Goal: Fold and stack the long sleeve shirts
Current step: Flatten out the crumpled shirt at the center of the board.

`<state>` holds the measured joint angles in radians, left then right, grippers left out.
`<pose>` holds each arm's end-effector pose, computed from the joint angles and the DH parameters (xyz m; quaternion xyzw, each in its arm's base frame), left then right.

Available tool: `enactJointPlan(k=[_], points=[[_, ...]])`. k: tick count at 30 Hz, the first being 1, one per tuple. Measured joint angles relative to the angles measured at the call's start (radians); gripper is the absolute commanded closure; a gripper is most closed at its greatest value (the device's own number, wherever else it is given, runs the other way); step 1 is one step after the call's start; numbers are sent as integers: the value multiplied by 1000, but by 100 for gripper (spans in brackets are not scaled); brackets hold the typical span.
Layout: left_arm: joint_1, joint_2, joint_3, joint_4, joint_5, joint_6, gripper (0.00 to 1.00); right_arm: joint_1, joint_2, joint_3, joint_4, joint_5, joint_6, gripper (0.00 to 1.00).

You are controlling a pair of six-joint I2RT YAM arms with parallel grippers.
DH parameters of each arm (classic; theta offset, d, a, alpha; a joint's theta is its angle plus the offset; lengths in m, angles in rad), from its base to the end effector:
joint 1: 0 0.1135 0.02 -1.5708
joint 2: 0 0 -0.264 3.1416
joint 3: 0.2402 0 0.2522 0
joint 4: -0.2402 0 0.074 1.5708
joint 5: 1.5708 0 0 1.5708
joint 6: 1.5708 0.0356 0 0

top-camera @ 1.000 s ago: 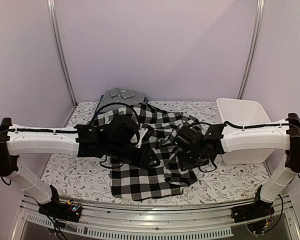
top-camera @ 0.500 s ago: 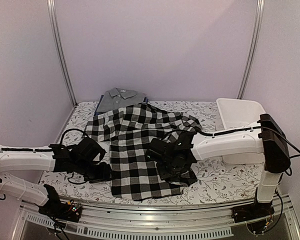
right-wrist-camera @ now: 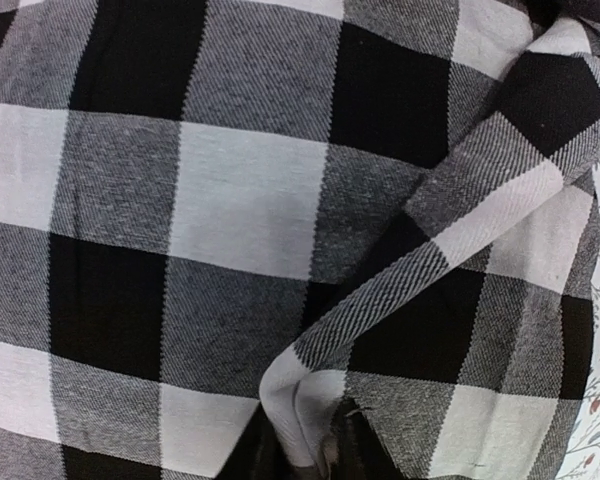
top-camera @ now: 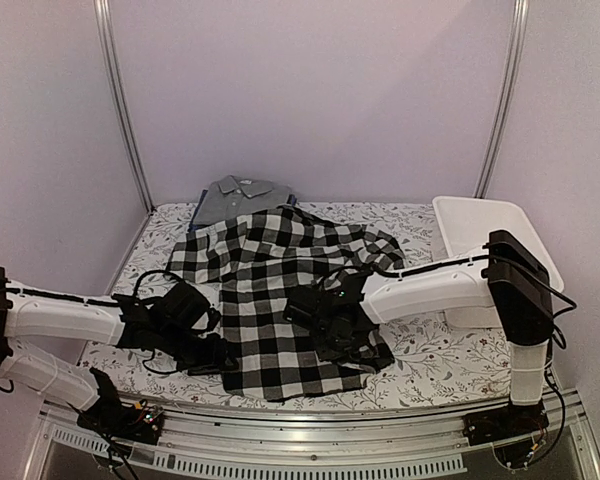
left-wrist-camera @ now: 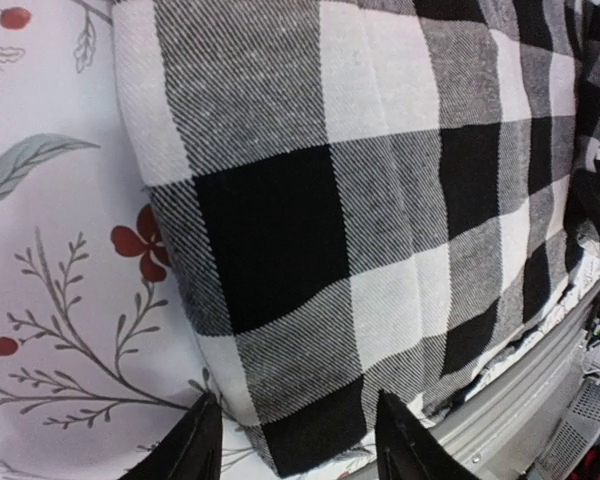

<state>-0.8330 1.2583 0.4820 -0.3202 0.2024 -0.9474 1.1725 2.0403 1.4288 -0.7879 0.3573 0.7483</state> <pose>0.1329 -0.1568 0.1390 -0.0316 0.9668 -0.2434 0.0708 0.1638 0.3572 0.1516 -0.1915 0.9617 -0.0325 0.1934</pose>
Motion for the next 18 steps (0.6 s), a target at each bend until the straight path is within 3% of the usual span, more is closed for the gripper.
enactJointPlan(k=[3,5,6,11,18], points=[[-12,14,-9,24,46,1,81,-16,-10,-31,-11,8,13,98],[-23,37,-10,32,69,-2,97,-21,-19,-43,-29,14,12,100],[-26,44,-10,33,81,0,100,-22,-29,-52,-44,20,17,100],[-38,36,-3,-49,111,16,100,-30,-130,-127,-134,49,47,100],[-18,-97,72,-330,118,89,100,-71,-389,-291,-307,58,103,100]])
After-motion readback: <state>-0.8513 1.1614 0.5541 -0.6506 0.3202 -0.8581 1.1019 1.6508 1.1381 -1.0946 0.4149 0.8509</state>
